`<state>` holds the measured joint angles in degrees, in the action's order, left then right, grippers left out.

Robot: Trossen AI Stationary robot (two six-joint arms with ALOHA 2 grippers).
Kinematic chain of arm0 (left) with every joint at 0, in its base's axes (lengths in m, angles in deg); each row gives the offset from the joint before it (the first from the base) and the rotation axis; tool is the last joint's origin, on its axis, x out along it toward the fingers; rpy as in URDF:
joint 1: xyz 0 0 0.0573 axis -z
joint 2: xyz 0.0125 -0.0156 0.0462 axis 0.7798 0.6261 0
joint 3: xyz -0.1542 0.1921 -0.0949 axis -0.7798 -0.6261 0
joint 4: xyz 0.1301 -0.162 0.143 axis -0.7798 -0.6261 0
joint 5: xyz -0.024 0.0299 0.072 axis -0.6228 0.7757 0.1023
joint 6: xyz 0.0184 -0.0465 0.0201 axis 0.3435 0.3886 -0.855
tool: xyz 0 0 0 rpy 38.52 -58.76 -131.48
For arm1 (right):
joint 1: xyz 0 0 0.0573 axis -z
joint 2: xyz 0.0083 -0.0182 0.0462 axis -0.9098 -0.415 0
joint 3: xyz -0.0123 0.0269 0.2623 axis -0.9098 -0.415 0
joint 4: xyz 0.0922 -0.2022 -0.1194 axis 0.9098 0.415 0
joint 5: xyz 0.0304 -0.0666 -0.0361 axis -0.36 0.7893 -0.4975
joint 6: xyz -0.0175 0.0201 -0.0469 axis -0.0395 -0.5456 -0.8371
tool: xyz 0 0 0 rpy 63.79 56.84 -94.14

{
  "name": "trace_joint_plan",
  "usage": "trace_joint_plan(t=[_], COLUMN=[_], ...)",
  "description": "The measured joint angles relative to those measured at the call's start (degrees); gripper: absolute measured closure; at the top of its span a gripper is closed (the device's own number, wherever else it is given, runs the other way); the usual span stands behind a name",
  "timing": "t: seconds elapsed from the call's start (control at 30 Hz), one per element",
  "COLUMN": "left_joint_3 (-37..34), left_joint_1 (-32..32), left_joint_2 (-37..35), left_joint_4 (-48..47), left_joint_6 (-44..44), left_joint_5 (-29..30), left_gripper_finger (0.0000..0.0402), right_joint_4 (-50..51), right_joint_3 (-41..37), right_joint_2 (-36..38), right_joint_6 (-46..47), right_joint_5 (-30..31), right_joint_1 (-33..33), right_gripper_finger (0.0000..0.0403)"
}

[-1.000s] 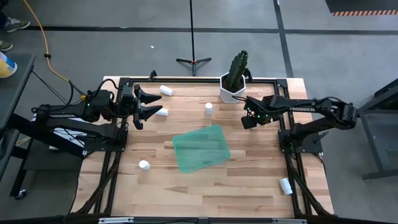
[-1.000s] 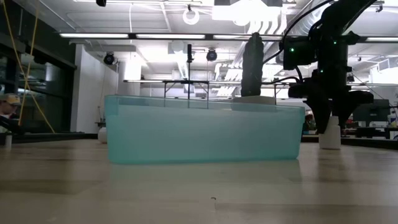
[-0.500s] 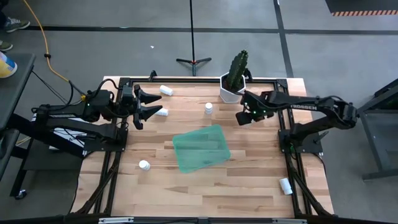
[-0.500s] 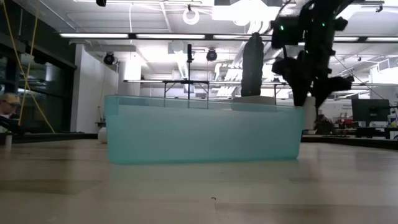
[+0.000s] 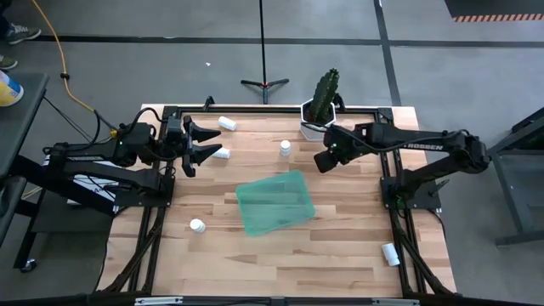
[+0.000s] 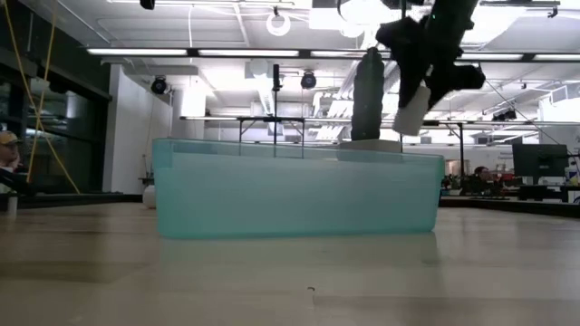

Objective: Pick and place pill bottles into a basket
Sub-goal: Put the white pill bottle into the green bin

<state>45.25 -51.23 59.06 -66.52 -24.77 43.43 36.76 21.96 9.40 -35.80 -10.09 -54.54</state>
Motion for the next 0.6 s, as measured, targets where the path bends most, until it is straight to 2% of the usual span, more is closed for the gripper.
trace_joint_plan(t=[0.3, 0.6], left_joint_3=[-0.02, -0.01], left_joint_1=[0.00, 0.00], left_joint_2=[0.00, 0.00], left_joint_4=[0.00, -0.02], left_joint_6=[0.21, 1.06], left_joint_5=[0.00, -0.02], left_gripper_finger=[0.0140, 0.0140], right_joint_4=[-0.78, -7.00], right_joint_3=[4.87, 5.49], right_joint_2=[0.00, -0.03], right_joint_6=[2.93, 7.33], right_joint_5=[3.31, 6.50], right_joint_1=[-5.87, -11.43], right_gripper_finger=[0.0235, 0.0236])
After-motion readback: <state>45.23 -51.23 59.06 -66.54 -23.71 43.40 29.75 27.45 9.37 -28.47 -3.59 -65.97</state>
